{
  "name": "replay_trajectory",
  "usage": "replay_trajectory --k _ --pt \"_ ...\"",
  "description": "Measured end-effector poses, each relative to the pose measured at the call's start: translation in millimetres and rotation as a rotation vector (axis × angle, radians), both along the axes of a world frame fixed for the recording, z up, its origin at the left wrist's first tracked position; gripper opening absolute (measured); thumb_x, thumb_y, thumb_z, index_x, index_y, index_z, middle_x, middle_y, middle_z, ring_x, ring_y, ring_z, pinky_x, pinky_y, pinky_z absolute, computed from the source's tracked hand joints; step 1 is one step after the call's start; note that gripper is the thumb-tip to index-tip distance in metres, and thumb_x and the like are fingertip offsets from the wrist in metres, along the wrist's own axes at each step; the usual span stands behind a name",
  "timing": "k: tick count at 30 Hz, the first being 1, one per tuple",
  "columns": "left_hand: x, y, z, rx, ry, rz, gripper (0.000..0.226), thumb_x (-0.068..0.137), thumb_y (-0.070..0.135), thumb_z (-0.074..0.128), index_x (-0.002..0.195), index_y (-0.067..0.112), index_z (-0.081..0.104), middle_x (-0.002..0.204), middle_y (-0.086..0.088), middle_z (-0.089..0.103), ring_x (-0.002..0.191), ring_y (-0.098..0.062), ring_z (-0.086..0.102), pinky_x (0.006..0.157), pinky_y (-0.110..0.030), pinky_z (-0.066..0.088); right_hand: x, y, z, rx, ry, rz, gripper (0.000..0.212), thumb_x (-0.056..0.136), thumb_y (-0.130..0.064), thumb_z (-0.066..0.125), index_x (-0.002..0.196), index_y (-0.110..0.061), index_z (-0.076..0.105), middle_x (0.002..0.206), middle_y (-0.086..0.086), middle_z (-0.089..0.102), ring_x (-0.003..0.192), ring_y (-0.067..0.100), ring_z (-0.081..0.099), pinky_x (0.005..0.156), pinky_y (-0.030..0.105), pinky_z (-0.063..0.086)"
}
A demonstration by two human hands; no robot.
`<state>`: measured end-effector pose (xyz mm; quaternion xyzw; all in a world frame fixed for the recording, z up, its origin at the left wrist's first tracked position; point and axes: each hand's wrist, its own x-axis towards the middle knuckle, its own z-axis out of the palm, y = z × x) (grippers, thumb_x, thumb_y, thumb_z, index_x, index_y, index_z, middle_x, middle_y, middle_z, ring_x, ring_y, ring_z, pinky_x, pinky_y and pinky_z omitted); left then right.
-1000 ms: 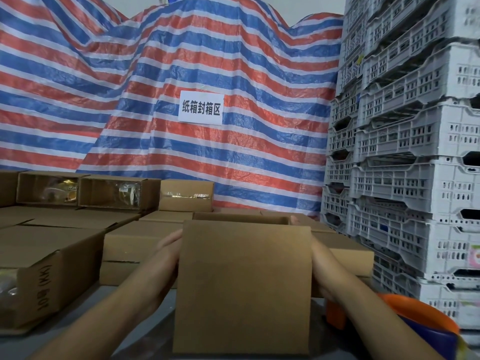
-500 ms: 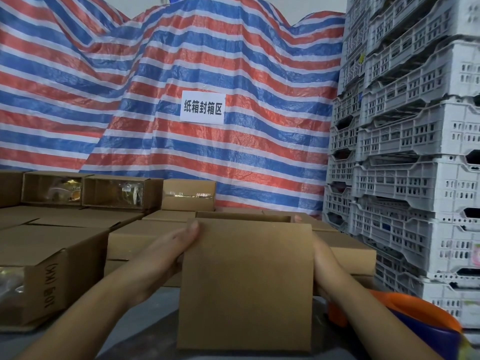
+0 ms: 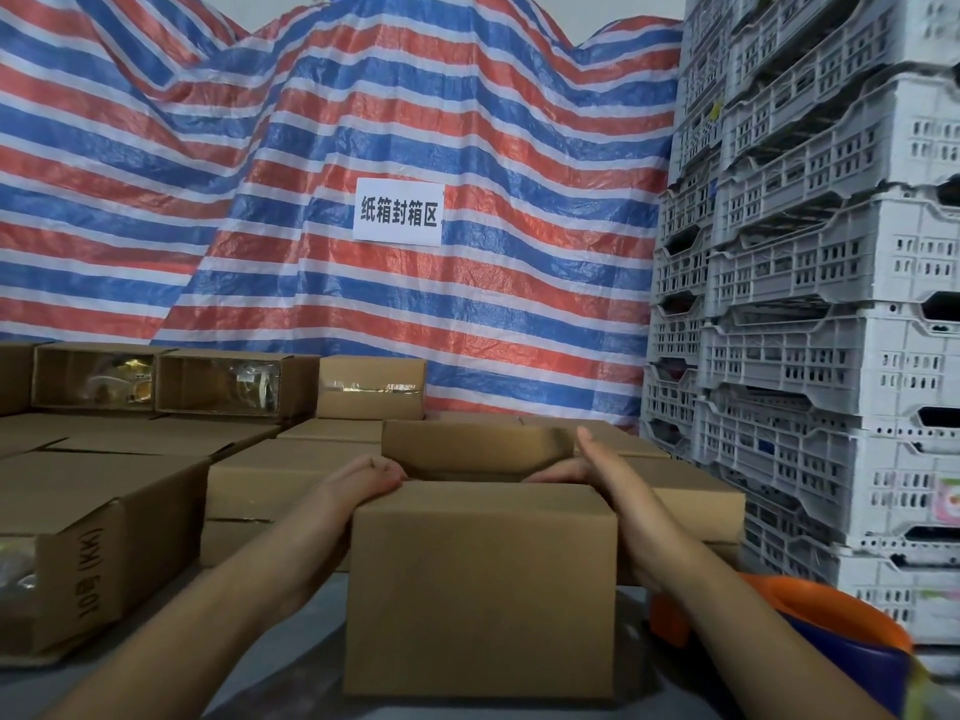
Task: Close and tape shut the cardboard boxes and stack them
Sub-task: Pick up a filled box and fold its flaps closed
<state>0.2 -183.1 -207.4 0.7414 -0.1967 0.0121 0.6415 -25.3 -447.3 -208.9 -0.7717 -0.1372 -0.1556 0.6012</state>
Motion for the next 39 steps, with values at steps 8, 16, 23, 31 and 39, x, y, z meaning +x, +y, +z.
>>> replay_trajectory --k 8,16,23,31,39 --pt "-7.3 2.6 -6.0 -0.234 0.005 -0.004 0.018 0.091 0.015 0.059 0.1 0.03 0.059 0.109 0.001 0.062 0.086 -0.021 0.06 0.064 -0.033 0.047 -2.3 -7.1 5.0 -0.105 -0.027 0.096 0.043 0.074 -0.054 0.07 0.101 -0.022 0.081 0.105 0.007 0.077 0.1 0.019 0.072 0.09 0.033 0.047" --pt "-1.1 6.0 -8.4 -0.303 -0.136 -0.007 0.066 0.088 0.007 0.065 0.126 0.056 0.043 0.102 0.021 0.064 0.093 0.0 0.063 0.079 -0.029 0.045 -6.3 -3.5 8.4 -0.065 0.014 0.098 0.027 0.08 -0.038 0.066 0.097 -0.022 0.08 0.104 0.006 0.076 0.098 0.017 0.071 0.084 0.031 0.049" --pt "-0.6 9.6 -10.4 -0.195 -0.18 -0.022 0.035 0.079 0.023 0.064 0.104 0.048 0.068 0.111 0.002 0.062 0.104 -0.024 0.059 0.083 -0.038 0.047 -5.8 -2.1 5.8 -0.01 0.05 0.11 0.031 0.08 -0.044 0.068 0.098 -0.022 0.081 0.104 0.008 0.076 0.099 0.02 0.071 0.096 0.039 0.049" --pt "3.9 11.1 -12.4 -0.164 -0.169 0.016 0.024 0.07 0.037 0.062 0.091 0.036 0.074 0.09 0.013 0.07 0.101 -0.025 0.062 0.084 -0.04 0.049 -3.3 -0.5 4.7 -0.002 -0.279 -0.086 0.017 0.086 -0.024 0.071 0.073 -0.023 0.082 0.102 -0.011 0.075 0.101 0.006 0.068 0.083 0.016 0.047" --pt "10.8 9.9 -13.2 -0.12 -0.142 0.089 0.018 0.091 0.023 0.059 0.084 0.029 0.075 0.088 0.009 0.071 0.098 -0.026 0.062 0.085 -0.041 0.047 2.5 -2.5 2.6 -0.053 -0.576 -0.209 0.022 0.086 -0.036 0.076 0.069 -0.025 0.068 0.086 -0.001 0.07 0.084 0.017 0.066 0.078 0.027 0.053"
